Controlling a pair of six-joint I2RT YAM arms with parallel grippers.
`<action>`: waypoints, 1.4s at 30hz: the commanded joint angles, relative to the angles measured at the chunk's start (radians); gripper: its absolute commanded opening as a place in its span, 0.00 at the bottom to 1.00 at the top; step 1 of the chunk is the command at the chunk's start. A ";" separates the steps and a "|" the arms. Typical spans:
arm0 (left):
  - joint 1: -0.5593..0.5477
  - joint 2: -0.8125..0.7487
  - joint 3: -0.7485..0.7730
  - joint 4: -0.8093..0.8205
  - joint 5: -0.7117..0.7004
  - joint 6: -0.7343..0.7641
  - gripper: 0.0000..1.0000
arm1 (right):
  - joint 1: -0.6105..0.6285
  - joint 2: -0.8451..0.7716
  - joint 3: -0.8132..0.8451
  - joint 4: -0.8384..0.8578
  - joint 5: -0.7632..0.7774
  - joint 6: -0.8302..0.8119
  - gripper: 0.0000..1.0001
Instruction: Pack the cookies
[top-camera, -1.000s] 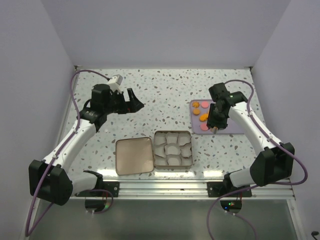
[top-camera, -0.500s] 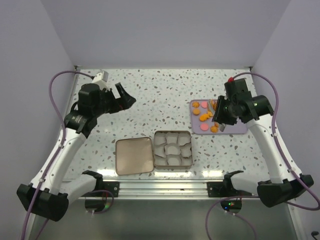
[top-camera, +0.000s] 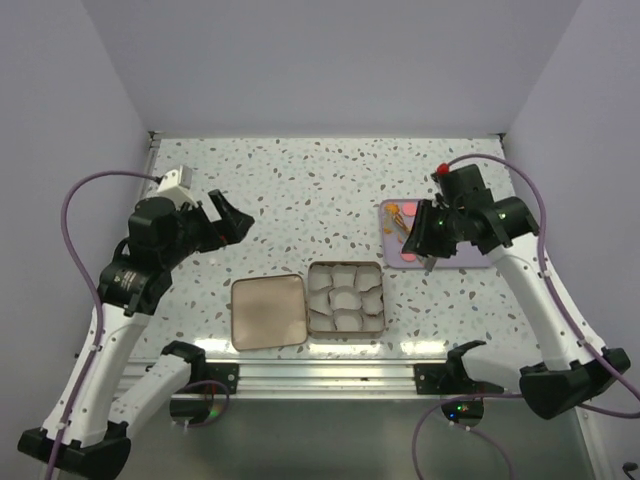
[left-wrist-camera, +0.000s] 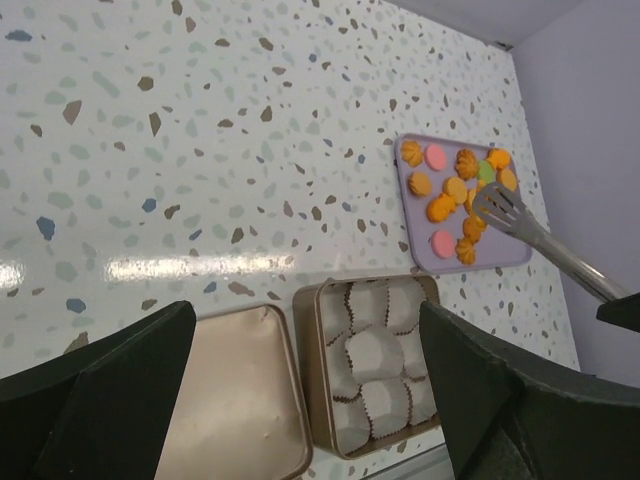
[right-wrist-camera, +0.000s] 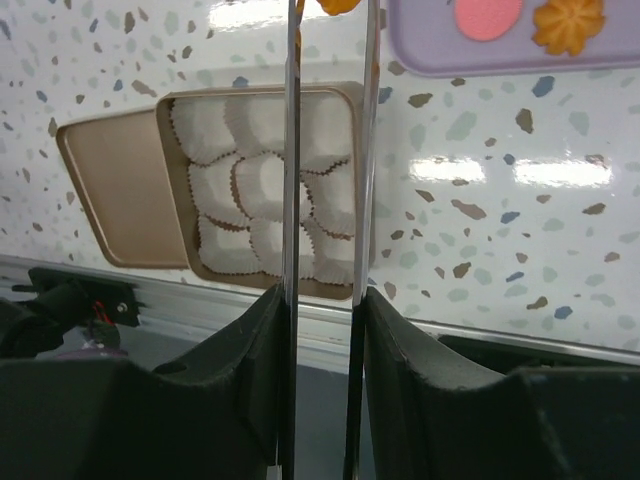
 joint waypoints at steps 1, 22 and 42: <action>-0.003 -0.004 -0.096 0.031 0.043 0.034 1.00 | 0.107 -0.049 -0.028 0.078 -0.053 0.049 0.24; -0.005 -0.062 -0.213 0.134 0.064 0.040 1.00 | 0.463 0.026 -0.145 0.293 -0.036 0.211 0.20; -0.005 -0.074 -0.230 0.133 0.050 0.066 1.00 | 0.464 0.083 -0.186 0.329 -0.033 0.184 0.39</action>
